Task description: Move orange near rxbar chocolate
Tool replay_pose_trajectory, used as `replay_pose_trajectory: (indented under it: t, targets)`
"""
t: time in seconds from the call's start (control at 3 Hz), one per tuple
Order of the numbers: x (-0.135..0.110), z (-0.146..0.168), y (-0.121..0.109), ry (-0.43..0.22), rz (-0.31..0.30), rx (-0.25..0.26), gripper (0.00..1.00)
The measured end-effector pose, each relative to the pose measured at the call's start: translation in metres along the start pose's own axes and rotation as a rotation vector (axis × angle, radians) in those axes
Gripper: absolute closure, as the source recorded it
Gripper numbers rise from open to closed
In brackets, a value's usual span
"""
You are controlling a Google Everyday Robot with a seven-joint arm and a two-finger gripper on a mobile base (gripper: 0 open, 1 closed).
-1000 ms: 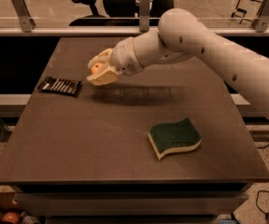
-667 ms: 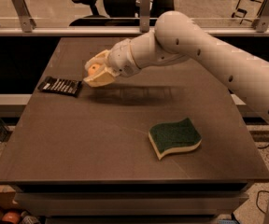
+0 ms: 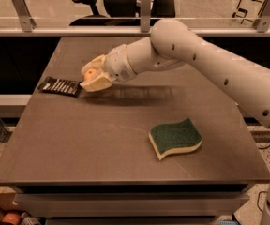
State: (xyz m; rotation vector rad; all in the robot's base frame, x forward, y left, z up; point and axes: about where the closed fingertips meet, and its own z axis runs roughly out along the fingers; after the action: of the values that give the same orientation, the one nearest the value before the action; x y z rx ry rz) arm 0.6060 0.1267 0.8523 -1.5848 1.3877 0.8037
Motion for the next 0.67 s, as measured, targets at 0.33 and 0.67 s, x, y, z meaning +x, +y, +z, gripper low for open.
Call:
replay_pose_trajectory:
  t: [0.33,0.67]
  targets:
    - [0.0034,0.0093,0.0034,-0.014,0.016,-0.024,1.0]
    - [0.0053,0.0168,0.0063,-0.026,0.025,-0.048,1.0]
